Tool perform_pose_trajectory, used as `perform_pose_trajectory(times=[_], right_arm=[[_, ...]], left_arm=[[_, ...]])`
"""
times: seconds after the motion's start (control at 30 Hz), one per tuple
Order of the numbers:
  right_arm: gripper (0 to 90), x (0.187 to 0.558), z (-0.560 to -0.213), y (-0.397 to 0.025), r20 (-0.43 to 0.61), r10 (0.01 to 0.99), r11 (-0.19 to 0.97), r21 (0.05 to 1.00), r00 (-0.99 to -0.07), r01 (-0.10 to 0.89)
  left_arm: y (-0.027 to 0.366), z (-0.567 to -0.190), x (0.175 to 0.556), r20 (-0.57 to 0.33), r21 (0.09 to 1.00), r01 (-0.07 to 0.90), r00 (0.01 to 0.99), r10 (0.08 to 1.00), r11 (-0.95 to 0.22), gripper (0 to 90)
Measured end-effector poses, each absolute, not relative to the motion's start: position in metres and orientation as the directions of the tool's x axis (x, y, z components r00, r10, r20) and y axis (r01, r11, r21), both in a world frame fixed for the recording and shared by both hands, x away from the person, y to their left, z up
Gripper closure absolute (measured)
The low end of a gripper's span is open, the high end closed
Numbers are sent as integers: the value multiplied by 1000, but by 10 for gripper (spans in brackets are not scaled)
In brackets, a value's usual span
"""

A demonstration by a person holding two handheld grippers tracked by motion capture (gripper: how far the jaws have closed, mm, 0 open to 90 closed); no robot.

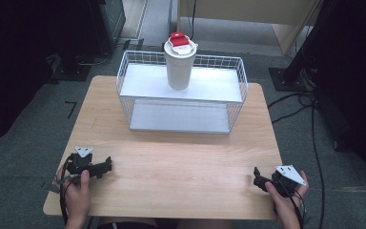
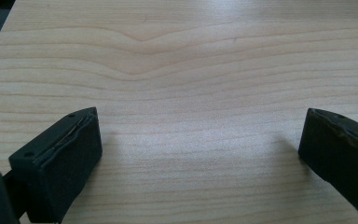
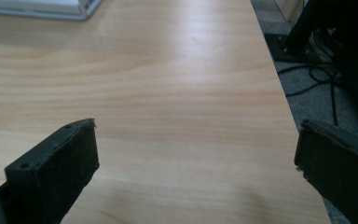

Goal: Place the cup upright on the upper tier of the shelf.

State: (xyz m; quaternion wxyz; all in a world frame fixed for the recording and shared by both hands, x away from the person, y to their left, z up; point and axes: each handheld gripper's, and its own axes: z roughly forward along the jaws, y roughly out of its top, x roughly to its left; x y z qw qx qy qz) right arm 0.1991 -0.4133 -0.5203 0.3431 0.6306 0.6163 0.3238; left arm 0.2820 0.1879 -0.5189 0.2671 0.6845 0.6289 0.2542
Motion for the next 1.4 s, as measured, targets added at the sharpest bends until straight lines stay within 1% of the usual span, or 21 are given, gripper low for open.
perform_pose_trajectory(times=[0.07, 0.27, 0.37, 0.47, 0.57, 0.63, 0.7, 0.83, 0.93, 1.4], right_arm=[[0, 198, -521, -417, -4, 999, -17, 823, 36, 568], [0, 195, -523, -426, -39, 998, 1, 793, 48, 610], [0, 192, -524, -430, -30, 999, -4, 767, 41, 641], [0, 190, -524, -433, -26, 999, -9, 760, 45, 650], [0, 190, -525, -433, -35, 999, 19, 744, 11, 668], [0, 190, -526, -432, -59, 998, 47, 731, -6, 681], [0, 189, -526, -432, -70, 997, 47, 734, 7, 677], [0, 189, -526, -433, -48, 999, 44, 729, -13, 683], [0, 193, -527, -434, 22, 1000, -5, 710, -15, 704], [0, 195, -527, -432, 28, 999, 5, 709, -35, 705]], left_arm=[[188, -519, 282, 12, 686, 725, 80, 997, -66, 0], [188, -519, 282, 12, 685, 725, 80, 997, -66, 0], [188, -519, 282, 12, 685, 725, 80, 997, -66, 0], [188, -519, 282, 12, 685, 725, 80, 997, -66, 0], [188, -519, 282, 12, 685, 725, 80, 997, -66, 0], [188, -519, 282, 12, 685, 725, 80, 997, -66, 0], [188, -519, 282, 12, 685, 725, 80, 997, -66, 0], [188, -519, 282, 12, 685, 725, 80, 997, -67, 0], [188, -519, 282, 12, 685, 725, 80, 997, -66, 0], [188, -519, 282, 12, 685, 725, 79, 997, -66, 0]])
